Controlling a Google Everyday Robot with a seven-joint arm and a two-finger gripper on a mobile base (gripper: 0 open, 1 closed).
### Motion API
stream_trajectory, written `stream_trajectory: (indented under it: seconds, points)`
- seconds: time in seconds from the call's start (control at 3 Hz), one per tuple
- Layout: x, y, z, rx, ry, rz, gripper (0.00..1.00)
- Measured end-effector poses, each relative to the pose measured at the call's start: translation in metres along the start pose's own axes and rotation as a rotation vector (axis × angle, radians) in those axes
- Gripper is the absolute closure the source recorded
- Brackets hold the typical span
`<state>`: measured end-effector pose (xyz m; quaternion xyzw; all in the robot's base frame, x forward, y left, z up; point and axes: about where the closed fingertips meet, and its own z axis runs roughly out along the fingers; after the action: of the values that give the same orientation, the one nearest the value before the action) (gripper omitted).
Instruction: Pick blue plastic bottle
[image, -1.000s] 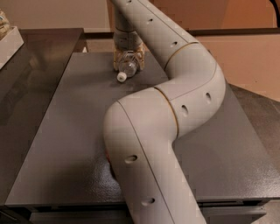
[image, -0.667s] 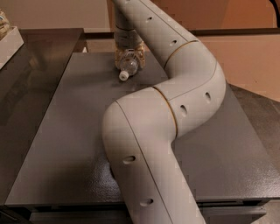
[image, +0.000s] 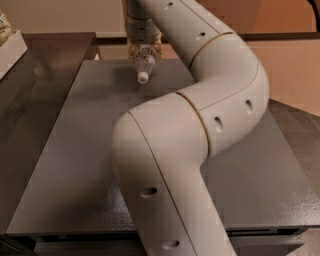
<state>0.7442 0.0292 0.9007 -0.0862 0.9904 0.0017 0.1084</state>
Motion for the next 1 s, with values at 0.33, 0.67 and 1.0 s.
stream_trajectory:
  seconds: [0.33, 0.67, 1.0]
  points:
    - [0.008, 0.003, -0.038, -0.015, -0.048, -0.101, 1.0]
    - [0.021, 0.004, -0.072, -0.021, -0.085, -0.197, 1.0]
    - [0.034, 0.005, -0.101, -0.018, -0.113, -0.291, 1.0]
